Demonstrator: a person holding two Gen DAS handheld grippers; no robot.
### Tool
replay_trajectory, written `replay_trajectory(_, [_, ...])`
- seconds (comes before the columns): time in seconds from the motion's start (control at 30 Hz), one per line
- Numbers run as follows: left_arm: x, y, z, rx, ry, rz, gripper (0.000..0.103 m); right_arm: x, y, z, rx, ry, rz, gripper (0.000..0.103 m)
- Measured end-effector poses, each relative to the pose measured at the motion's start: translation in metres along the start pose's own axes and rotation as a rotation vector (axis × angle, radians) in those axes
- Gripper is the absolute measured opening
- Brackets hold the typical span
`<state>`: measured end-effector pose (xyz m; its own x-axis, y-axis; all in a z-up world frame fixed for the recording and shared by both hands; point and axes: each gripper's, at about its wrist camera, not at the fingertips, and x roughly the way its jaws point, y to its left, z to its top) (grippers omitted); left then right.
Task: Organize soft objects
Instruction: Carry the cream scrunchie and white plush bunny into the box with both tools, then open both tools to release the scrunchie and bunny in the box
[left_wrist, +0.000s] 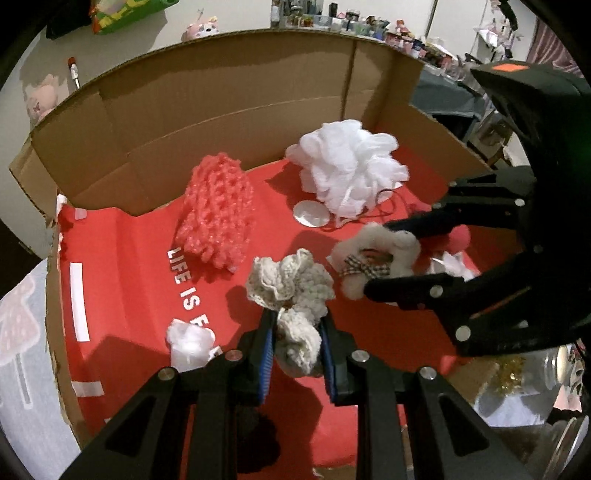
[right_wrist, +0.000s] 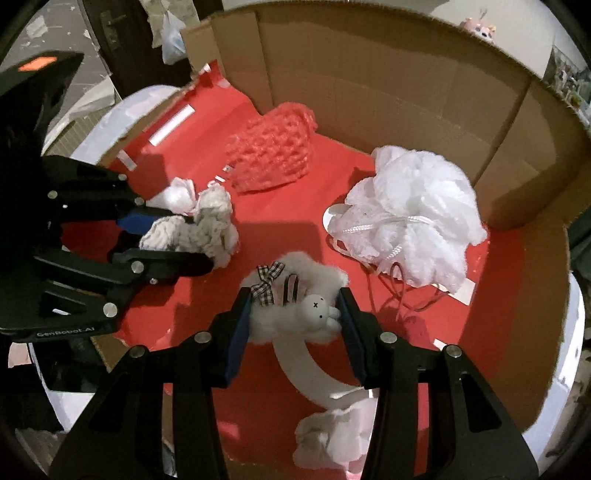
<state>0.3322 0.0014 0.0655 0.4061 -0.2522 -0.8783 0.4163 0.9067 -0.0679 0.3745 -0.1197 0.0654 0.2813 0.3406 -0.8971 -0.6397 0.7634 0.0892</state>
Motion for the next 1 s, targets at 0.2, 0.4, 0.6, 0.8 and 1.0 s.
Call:
replay_trajectory(0.2, [0.005, 0.006, 0.002, -0.012, 0.022, 0.006, 0.026, 0.009, 0.000, 0.002, 0.012, 0.028, -0.021, 0.046])
replay_trajectory(0.4, [0.006, 0.010, 0.002, -0.015, 0.031, 0.013, 0.026, 0.010, 0.002, 0.001, 0.014, 0.045, -0.031, 0.046])
replay_trajectory(0.6, [0.019, 0.007, 0.005, -0.012, 0.039, 0.025, 0.031, 0.014, 0.003, 0.000, 0.021, 0.047, -0.032, 0.047])
replay_trajectory(0.8, [0.020, 0.009, 0.005, -0.022, 0.031, 0.034, 0.041, 0.016, 0.004, 0.003, 0.023, 0.048, -0.035, 0.049])
replay_trajectory(1.0, [0.009, 0.009, 0.006, -0.034, -0.011, 0.038, 0.055, 0.008, 0.005, 0.000, 0.010, 0.027, -0.046, 0.062])
